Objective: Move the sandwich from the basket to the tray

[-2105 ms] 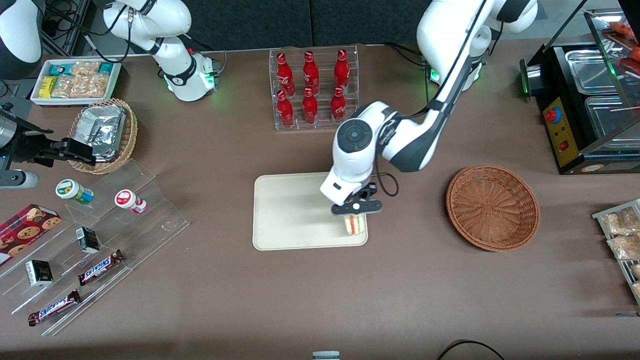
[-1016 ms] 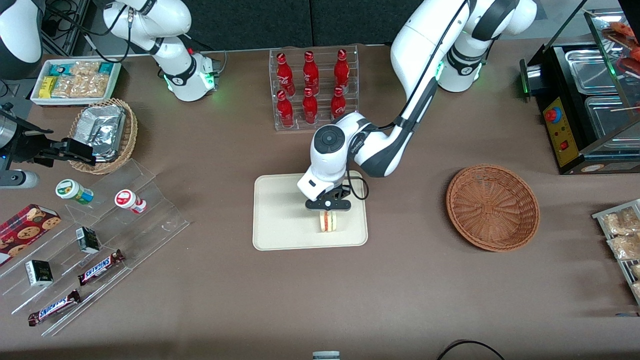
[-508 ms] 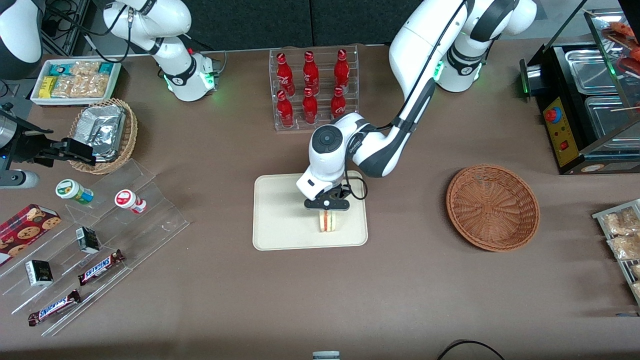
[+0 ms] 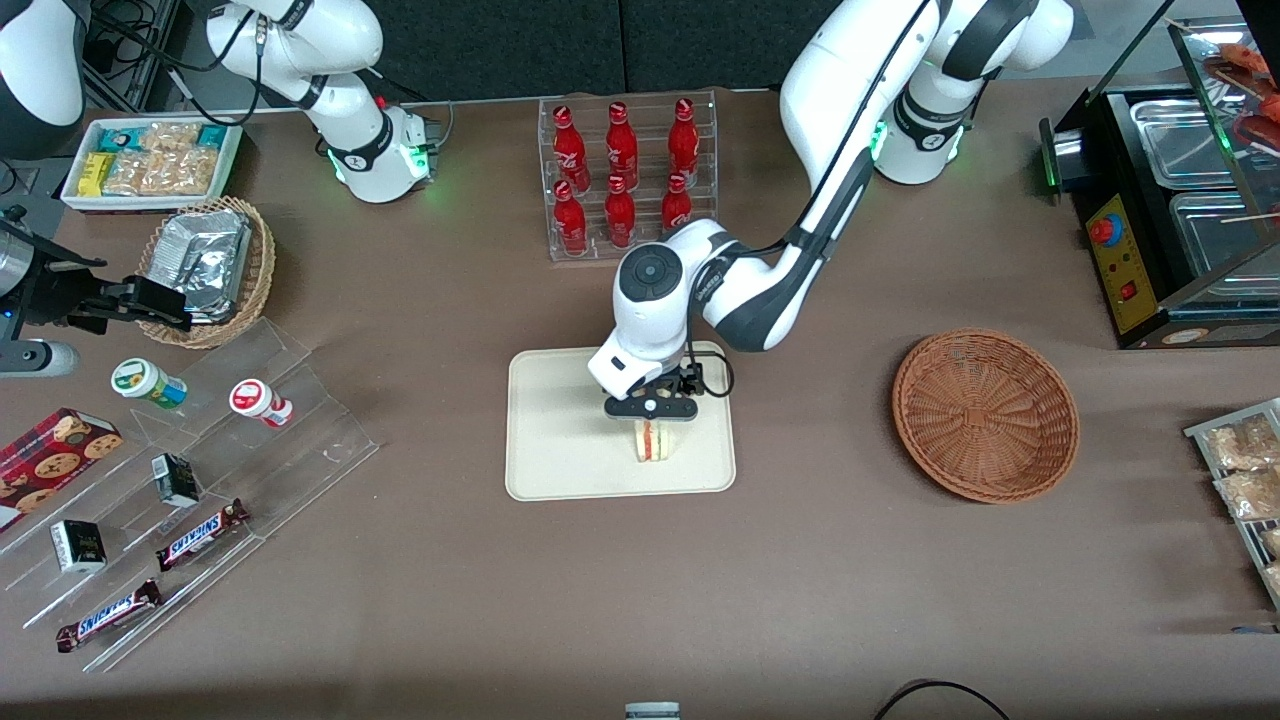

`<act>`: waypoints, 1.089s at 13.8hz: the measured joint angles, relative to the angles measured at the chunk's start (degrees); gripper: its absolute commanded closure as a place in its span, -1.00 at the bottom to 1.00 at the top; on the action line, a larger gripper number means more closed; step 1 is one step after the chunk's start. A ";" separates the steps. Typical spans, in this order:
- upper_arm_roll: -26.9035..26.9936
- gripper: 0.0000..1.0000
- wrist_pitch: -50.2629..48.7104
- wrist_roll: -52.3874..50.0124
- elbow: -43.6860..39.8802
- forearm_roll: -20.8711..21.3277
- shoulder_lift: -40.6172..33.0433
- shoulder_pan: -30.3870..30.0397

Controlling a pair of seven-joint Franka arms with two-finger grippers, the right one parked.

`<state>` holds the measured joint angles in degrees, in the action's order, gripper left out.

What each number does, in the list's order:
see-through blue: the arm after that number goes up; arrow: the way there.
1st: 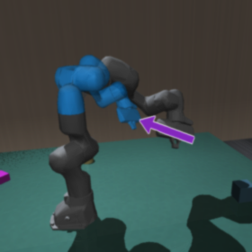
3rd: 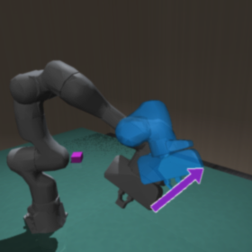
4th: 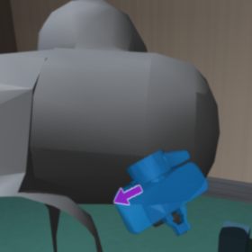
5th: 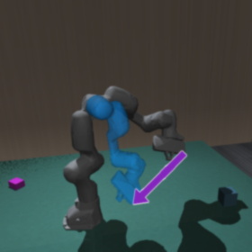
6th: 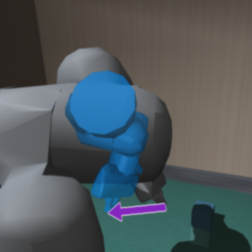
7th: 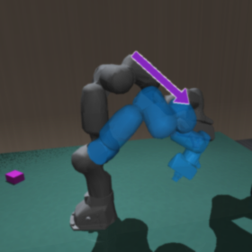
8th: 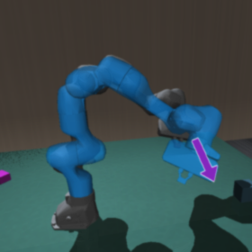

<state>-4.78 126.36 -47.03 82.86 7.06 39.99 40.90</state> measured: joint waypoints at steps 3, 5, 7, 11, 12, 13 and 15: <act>0.52 -0.99 -6.44 -1.33 -1.98 -0.01 -4.28 -0.28; 0.79 -0.99 -11.58 -2.48 -2.41 -0.01 -8.49 -1.66; 0.97 -0.99 -17.04 -2.67 -2.54 -0.01 -13.16 -4.49; 1.14 -0.99 -26.99 -2.46 -2.60 -0.08 -21.82 -11.34; 1.19 -0.99 -29.22 -2.24 -2.59 -0.13 -23.70 -12.75; 1.20 -0.99 -31.20 -1.41 -2.57 -0.25 -25.39 -14.15; 1.26 -0.99 -34.97 2.28 -2.50 -1.28 -28.71 -17.28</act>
<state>-3.52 91.39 -44.75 80.37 5.78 11.28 23.62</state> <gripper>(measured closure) 0.004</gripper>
